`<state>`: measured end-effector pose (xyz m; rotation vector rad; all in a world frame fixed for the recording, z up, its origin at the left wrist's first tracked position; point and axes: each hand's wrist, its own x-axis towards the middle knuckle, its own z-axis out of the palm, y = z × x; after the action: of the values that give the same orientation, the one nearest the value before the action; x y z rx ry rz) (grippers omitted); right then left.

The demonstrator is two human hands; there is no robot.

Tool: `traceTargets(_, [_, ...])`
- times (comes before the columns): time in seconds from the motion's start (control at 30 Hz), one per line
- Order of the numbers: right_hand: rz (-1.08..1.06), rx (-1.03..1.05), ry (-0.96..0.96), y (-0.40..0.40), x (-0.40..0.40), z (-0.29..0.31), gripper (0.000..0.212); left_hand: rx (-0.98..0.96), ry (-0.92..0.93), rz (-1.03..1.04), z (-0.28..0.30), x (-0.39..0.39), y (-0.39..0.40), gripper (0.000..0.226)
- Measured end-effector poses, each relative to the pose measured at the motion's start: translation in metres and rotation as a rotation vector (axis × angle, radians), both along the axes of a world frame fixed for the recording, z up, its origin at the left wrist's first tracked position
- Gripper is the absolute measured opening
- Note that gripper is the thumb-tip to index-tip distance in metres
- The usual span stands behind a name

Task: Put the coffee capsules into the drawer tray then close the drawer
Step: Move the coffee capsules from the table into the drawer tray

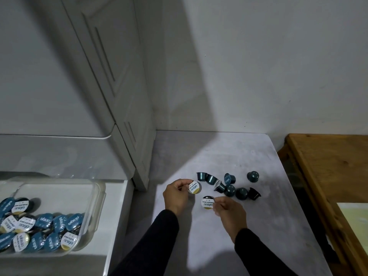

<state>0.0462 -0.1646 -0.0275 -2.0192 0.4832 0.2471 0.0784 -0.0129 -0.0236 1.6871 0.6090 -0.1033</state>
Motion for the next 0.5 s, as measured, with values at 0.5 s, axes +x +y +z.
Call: traceTargets(0.5, [-0.136,0.711,-0.251,0.02,-0.016,0.073,0.016,-0.072,-0.229,-0.123,0.087,-0.054,0.032,0.029])
